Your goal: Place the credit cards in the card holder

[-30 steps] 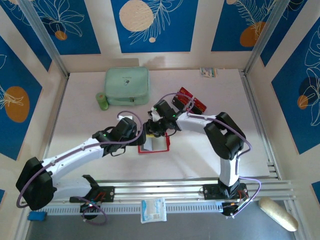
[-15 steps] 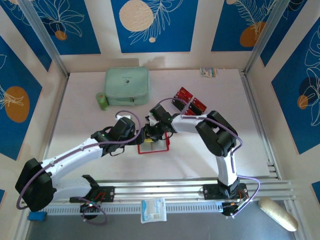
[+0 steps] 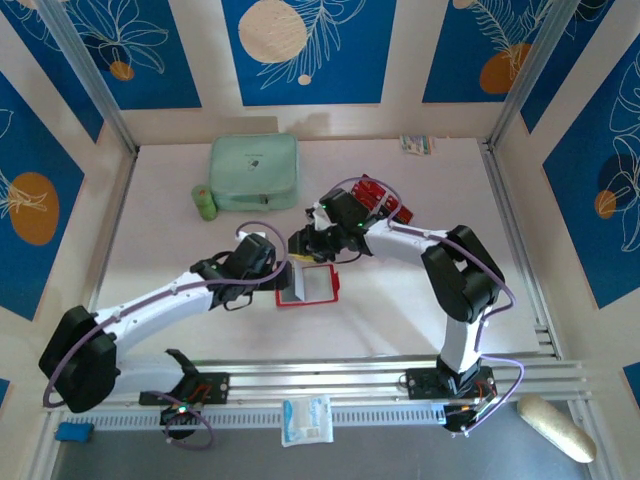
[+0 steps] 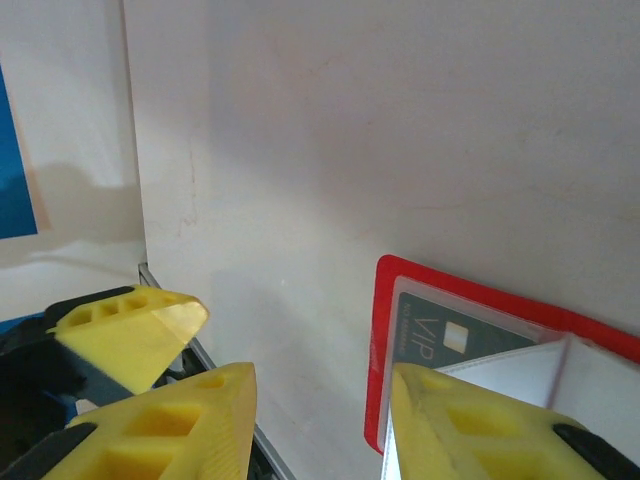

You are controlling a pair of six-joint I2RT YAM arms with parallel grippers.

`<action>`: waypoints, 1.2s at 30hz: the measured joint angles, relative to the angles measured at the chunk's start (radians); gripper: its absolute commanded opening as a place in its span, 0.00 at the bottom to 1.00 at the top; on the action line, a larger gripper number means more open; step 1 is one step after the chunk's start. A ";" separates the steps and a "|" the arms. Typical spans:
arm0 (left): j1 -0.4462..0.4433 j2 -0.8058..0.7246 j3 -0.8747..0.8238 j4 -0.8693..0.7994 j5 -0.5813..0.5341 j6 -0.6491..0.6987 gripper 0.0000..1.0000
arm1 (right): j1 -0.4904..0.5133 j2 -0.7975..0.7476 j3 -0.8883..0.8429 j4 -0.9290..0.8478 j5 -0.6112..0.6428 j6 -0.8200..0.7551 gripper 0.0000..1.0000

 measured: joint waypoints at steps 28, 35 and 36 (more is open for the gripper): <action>0.002 0.023 0.031 0.021 0.010 0.011 0.98 | 0.072 0.083 -0.133 0.208 -0.030 0.123 0.40; 0.004 0.014 0.030 0.021 0.010 0.011 0.98 | 0.062 0.075 -0.119 0.157 -0.021 0.091 0.40; 0.004 0.011 0.029 0.021 0.010 0.011 0.98 | 0.058 0.070 -0.119 0.146 -0.018 0.084 0.40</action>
